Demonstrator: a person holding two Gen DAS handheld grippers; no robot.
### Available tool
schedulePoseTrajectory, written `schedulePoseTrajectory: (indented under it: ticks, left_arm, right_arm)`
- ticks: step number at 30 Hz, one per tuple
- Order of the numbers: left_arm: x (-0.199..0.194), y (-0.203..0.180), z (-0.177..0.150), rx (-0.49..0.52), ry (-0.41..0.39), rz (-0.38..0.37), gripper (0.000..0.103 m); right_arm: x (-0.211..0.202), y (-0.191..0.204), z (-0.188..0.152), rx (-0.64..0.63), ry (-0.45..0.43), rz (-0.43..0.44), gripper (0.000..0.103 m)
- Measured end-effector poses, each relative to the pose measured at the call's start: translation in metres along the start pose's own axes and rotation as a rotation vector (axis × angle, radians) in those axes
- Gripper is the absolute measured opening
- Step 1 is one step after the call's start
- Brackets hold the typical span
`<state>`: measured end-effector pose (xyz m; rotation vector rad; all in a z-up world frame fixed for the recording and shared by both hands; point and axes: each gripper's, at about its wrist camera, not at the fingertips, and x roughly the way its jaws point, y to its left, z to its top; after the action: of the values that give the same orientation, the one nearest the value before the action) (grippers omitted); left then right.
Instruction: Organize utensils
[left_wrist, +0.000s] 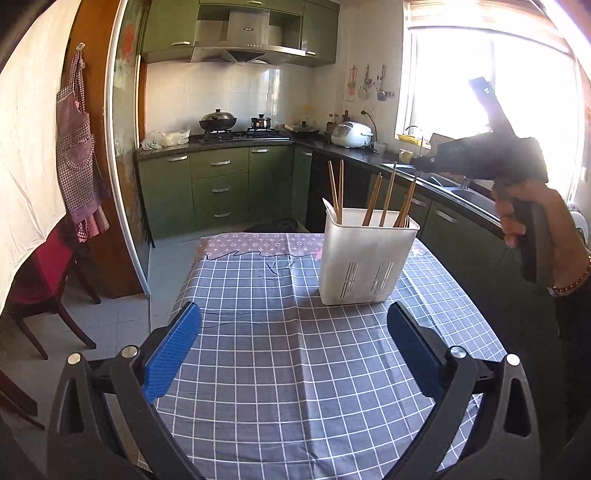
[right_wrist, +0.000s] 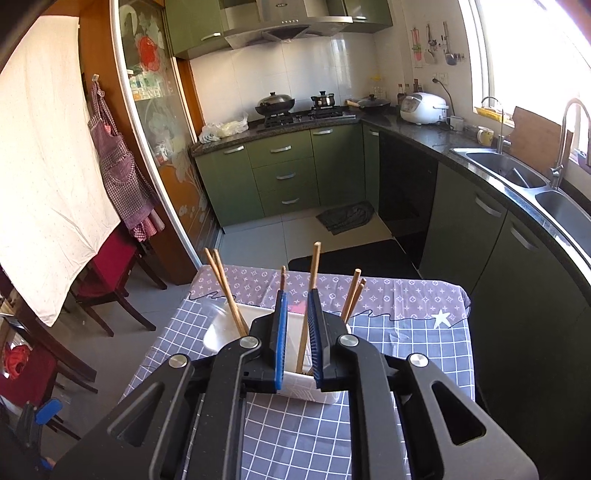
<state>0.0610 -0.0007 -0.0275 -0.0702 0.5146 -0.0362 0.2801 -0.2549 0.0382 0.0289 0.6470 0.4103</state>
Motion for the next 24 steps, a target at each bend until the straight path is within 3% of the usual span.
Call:
schedulePoseTrajectory:
  ticks: [3,4,6,10,14,15,19,24]
  left_arm:
    - [0.003,0.000,-0.002,-0.007,0.005,0.006,0.096]
    - [0.003,0.000,-0.004,-0.009,0.007,0.005,0.096]
    - [0.004,-0.002,-0.007,-0.011,0.010,0.002,0.096]
    - [0.004,-0.008,-0.014,0.010,0.007,-0.008,0.096]
    - [-0.003,-0.012,-0.024,0.035,-0.006,0.000,0.096]
    - [-0.005,-0.012,-0.027,0.036,-0.008,0.006,0.096]
    - [-0.015,-0.008,-0.033,0.015,-0.009,0.017,0.096]
    - [-0.035,-0.006,-0.034,0.000,-0.036,0.028,0.096]
  right_arm:
    - [-0.044,0.008,-0.008,-0.019,-0.071,0.021,0.018]
    - [-0.059,0.009,-0.014,-0.025,-0.098,0.020,0.026]
    - [-0.088,0.011,-0.033,-0.031,-0.153,0.021,0.032]
    - [-0.124,0.007,-0.093,-0.023,-0.204,-0.001,0.046]
    - [-0.144,0.003,-0.161,-0.028,-0.242,-0.038,0.072]
    - [-0.149,0.003,-0.176,-0.037,-0.256,-0.050,0.074]
    - [-0.169,0.011,-0.218,-0.069,-0.295,-0.098,0.091]
    - [-0.208,0.023,-0.242,-0.072,-0.372,-0.097,0.098]
